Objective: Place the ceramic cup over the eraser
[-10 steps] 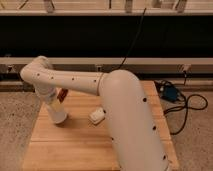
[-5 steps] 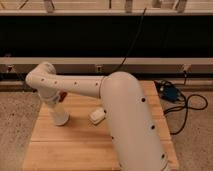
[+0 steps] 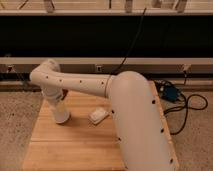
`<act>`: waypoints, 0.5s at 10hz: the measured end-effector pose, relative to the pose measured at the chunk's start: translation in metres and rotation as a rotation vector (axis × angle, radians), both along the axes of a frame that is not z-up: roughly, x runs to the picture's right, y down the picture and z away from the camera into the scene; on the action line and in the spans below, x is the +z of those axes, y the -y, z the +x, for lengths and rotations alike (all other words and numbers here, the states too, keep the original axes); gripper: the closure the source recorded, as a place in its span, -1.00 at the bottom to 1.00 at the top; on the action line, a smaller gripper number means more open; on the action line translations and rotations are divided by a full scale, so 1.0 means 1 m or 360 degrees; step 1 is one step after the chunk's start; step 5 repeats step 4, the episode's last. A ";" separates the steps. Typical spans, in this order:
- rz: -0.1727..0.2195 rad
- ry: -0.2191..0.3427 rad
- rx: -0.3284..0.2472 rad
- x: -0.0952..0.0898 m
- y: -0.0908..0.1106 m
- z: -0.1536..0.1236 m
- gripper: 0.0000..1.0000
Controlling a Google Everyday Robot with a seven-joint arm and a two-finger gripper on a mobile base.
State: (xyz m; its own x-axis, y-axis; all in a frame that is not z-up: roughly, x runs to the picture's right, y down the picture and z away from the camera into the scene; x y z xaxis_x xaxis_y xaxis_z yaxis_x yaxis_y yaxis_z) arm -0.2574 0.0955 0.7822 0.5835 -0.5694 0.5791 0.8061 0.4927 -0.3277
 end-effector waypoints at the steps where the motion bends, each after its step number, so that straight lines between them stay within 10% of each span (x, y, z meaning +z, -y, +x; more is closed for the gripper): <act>1: 0.0001 0.0003 0.0005 -0.002 0.002 0.002 -0.10; 5: 0.0002 -0.0011 0.0041 -0.006 0.010 0.022 0.12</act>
